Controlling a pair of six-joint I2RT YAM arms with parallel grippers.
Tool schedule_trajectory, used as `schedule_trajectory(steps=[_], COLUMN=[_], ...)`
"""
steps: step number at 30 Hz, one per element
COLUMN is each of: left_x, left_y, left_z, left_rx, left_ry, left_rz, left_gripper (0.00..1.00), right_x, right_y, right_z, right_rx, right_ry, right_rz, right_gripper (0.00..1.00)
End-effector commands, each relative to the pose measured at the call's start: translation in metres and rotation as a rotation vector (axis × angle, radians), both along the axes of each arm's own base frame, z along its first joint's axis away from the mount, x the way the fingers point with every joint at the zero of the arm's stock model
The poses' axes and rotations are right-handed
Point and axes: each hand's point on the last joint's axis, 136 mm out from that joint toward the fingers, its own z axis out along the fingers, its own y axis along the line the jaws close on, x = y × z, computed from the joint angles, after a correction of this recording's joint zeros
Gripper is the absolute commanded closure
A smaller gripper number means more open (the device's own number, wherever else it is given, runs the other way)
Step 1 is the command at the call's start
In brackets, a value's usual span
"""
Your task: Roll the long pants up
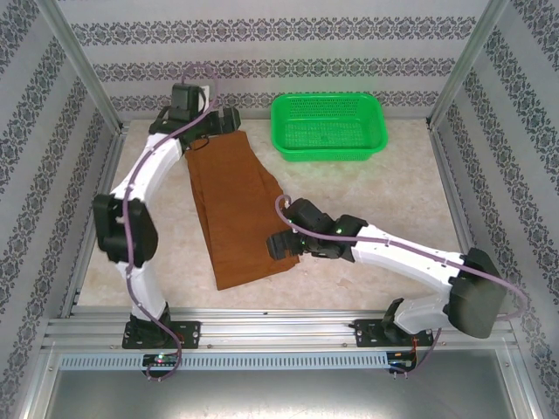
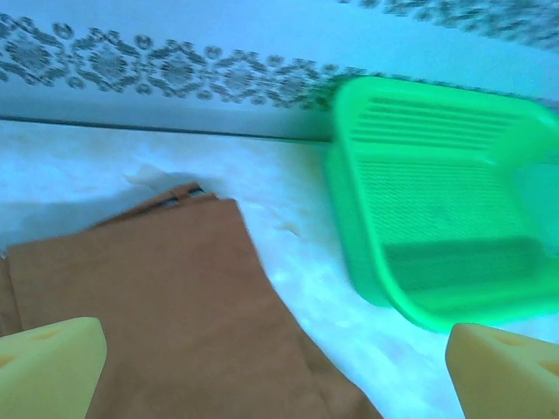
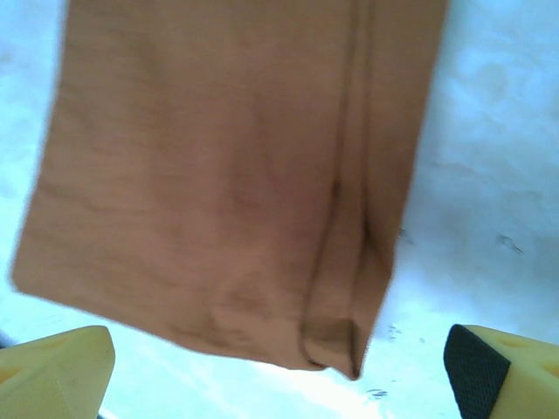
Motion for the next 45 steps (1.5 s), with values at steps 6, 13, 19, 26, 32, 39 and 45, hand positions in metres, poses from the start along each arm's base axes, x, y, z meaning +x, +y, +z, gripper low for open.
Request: schedule_trajectory(steps=[6,13,19,26,32,39,45], left_x=[-0.184,-0.290,-0.324,-0.355,-0.361,-0.331,-0.314], left_y=[-0.061,-0.057,-0.068,-0.109,-0.118,-0.099,-0.086], left_z=[-0.031,-0.077,-0.121,-0.176,-0.205,-0.228,-0.237], left_rx=[0.424,0.670,0.850,1.059,1.134,1.241,1.209], left_ry=[0.039,0.132,0.258,0.401,0.429,0.437,0.523], left_rz=[-0.270,-0.369,-0.563,-0.859,-0.925,-0.793,-0.742], left_gripper=[0.01,0.00,0.00,0.00,0.00,0.00,0.44], right_x=[0.019,0.046,0.054,0.050,0.049,0.054,0.057], right_y=[-0.028,-0.074,-0.104,-0.116,-0.130,-0.130,-0.129], right_z=[-0.035,-0.040,-0.032,-0.033,-0.034,-0.038,-0.040], right_rx=[-0.143,-0.017,0.025,0.089,0.105,0.121,0.123], right_ry=[0.034,0.118,0.126,0.144,0.147,0.163,0.175], right_rz=[-0.051,-0.273,-0.343,-0.391,-0.427,-0.435,-0.446], right_gripper=[0.02,0.02,0.02,0.02,0.02,0.02,0.03])
